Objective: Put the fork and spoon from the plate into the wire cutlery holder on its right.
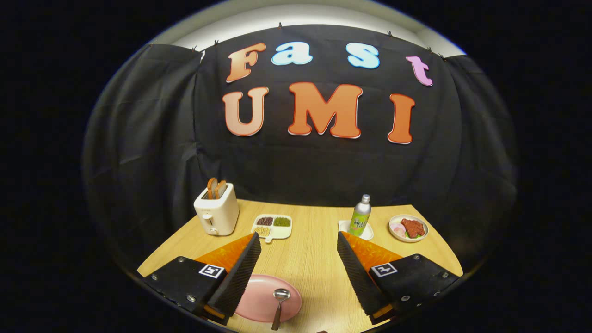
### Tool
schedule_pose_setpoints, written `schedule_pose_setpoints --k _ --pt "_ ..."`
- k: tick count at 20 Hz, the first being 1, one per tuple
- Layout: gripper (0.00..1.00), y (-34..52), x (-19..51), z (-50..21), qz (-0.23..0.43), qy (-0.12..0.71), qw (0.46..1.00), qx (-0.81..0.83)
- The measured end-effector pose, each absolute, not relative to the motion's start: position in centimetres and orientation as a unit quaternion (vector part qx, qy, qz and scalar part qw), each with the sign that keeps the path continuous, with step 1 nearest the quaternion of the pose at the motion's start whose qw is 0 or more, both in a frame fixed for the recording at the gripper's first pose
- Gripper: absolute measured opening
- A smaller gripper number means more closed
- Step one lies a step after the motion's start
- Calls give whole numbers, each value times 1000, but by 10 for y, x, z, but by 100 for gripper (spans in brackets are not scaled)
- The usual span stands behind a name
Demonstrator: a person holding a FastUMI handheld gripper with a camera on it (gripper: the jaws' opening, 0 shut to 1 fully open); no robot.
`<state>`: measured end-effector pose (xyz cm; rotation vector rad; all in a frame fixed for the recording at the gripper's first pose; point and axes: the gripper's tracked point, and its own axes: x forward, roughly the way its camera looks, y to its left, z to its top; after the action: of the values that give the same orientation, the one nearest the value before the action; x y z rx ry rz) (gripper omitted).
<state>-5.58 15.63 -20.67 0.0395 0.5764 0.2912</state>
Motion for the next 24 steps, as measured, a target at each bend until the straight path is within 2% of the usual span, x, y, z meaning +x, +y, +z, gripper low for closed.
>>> schedule_pose_setpoints --k 3,10,12,13,15,24 --pt "98 169 -71 -243 154 341 928 10" --pt "88 187 -116 -320 160 441 883 -7" --pt "82 189 -129 -342 163 472 866 -16" --pt "74 189 -134 -351 164 484 860 -18" --pt "67 191 -145 -367 167 505 847 -18" --pt "51 196 -173 -417 183 582 791 -54"
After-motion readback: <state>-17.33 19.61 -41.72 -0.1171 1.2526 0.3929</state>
